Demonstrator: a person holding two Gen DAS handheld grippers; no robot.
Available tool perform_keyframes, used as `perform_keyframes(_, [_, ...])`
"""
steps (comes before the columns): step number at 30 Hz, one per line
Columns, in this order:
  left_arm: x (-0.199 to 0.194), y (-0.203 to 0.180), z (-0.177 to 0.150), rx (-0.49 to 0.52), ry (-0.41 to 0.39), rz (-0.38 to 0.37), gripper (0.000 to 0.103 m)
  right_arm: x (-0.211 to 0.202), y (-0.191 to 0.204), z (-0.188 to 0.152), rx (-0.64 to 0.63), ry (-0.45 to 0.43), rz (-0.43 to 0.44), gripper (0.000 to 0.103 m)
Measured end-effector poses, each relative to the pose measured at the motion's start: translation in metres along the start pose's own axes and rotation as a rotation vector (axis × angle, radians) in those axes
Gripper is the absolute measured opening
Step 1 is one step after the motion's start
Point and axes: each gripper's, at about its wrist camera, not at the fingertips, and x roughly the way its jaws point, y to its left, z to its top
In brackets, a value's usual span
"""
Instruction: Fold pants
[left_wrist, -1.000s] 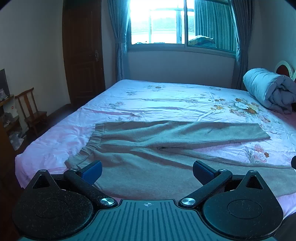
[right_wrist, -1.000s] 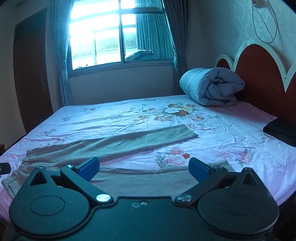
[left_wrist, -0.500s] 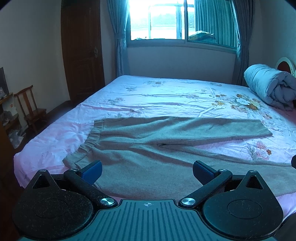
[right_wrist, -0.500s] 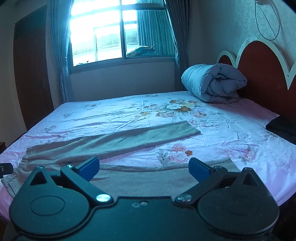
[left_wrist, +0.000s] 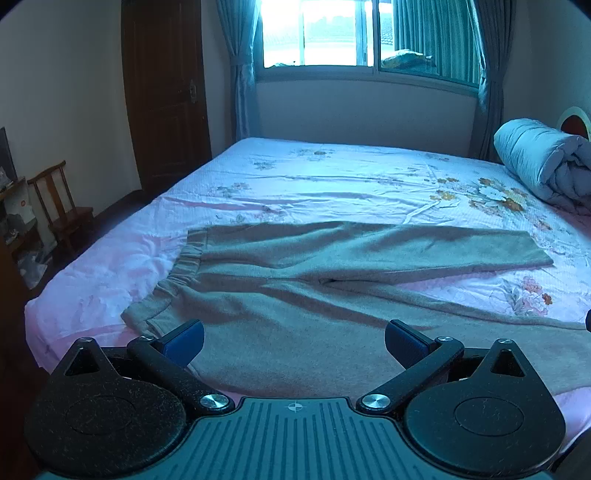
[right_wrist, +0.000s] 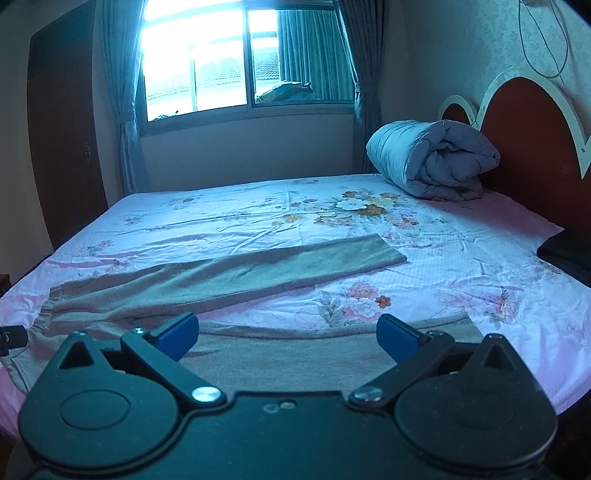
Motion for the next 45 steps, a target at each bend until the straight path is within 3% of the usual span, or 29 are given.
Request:
perform_keyframes(26, [0.038,0.01,0.014,-0.012,0.053,0.025,0.103,0.029,0.012,0.007,-0.03,0.067,0.019,0.097])
perform_keyframes(35, [0.061,0.024,0.026,0.017,0.067,0.045,0.103,0.045,0.022,0.013,-0.049,0.077,0.113,0.097])
perform_keyframes(45, [0.128,0.054,0.073,0.175,0.085,0.052,0.103,0.099,0.046,0.04,-0.193,0.111,0.282,0.097])
